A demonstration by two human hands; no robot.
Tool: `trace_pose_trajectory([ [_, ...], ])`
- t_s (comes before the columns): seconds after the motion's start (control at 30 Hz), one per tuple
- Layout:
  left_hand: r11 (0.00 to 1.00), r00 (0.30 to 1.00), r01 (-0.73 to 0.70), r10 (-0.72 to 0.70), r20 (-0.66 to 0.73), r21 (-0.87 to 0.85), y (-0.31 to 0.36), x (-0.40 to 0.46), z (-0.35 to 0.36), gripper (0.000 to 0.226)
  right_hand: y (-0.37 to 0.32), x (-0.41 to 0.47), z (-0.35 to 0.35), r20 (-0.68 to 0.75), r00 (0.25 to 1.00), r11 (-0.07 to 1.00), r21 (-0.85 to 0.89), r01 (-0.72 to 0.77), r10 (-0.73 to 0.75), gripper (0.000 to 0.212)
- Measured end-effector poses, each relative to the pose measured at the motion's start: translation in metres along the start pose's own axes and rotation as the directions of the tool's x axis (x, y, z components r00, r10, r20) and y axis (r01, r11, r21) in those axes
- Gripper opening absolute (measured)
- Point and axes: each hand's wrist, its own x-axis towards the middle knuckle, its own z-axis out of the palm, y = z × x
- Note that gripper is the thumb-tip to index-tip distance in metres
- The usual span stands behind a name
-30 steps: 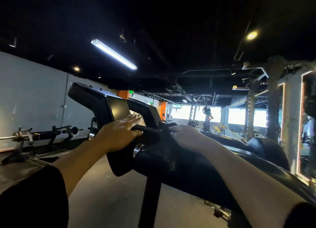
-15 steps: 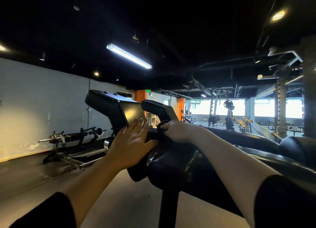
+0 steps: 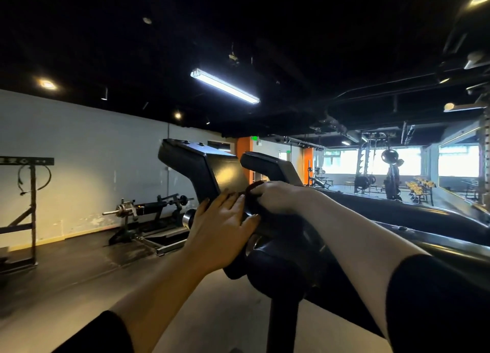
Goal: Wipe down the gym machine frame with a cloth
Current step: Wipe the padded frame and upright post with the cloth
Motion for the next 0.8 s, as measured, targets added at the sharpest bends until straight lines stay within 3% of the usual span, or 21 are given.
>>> trace_pose_trajectory([
  [0.07, 0.998, 0.999, 0.013, -0.015, -0.041, -0.054, 0.001, -0.001, 0.001, 0.098, -0.006, 0.004, 0.003, 0.024, 0.999, 0.999, 0.001, 0.039, -0.039, 0.038],
  [0.17, 0.969, 0.992, 0.092, -0.109, -0.06, -0.228, 0.003, -0.002, -0.002, 0.061, -0.007, 0.0, 0.005, 0.036, 0.99, 0.986, 0.097, 0.133, -0.137, 0.03],
  [0.27, 0.958, 0.992, 0.106, -0.121, -0.041, -0.268, 0.004, -0.004, -0.006, 0.062, 0.005, 0.001, 0.004, 0.031, 0.987, 0.98, 0.125, 0.152, -0.157, 0.035],
  [0.43, 0.927, 0.983, 0.167, -0.184, -0.018, -0.336, 0.0, 0.0, -0.003, 0.078, 0.004, 0.015, 0.001, -0.008, 1.0, 1.0, -0.006, 0.016, -0.017, 0.035],
  [0.53, 0.841, 0.961, 0.232, -0.276, -0.018, -0.489, -0.009, 0.013, -0.01, 0.087, -0.003, 0.025, 0.0, -0.197, 0.98, 0.96, 0.276, 0.049, 0.007, 0.037],
  [0.6, 0.789, 0.941, 0.275, -0.337, -0.013, -0.55, -0.02, 0.03, -0.016, 0.086, -0.014, 0.034, 0.002, -0.429, 0.897, 0.878, 0.464, 0.115, 0.109, 0.038],
  [0.63, 0.774, 0.936, 0.287, -0.353, -0.008, -0.565, -0.025, 0.038, -0.018, 0.086, -0.021, 0.037, 0.004, -0.46, 0.878, 0.862, 0.49, 0.128, 0.131, 0.039],
  [0.67, 0.77, 0.935, 0.287, -0.354, -0.009, -0.57, -0.03, 0.046, -0.017, 0.084, -0.029, 0.04, 0.008, -0.443, 0.892, 0.867, 0.477, 0.146, 0.094, 0.043],
  [0.73, 0.781, 0.939, 0.279, -0.344, -0.013, -0.559, -0.037, 0.057, -0.009, 0.071, -0.041, 0.045, 0.018, -0.252, 0.966, 0.917, 0.371, 0.146, -0.052, 0.053],
  [0.8, 0.826, 0.947, 0.27, -0.321, -0.018, -0.494, -0.041, 0.063, 0.0, 0.055, -0.042, 0.05, 0.023, -0.136, 0.988, 0.956, 0.272, 0.114, -0.079, 0.054],
])
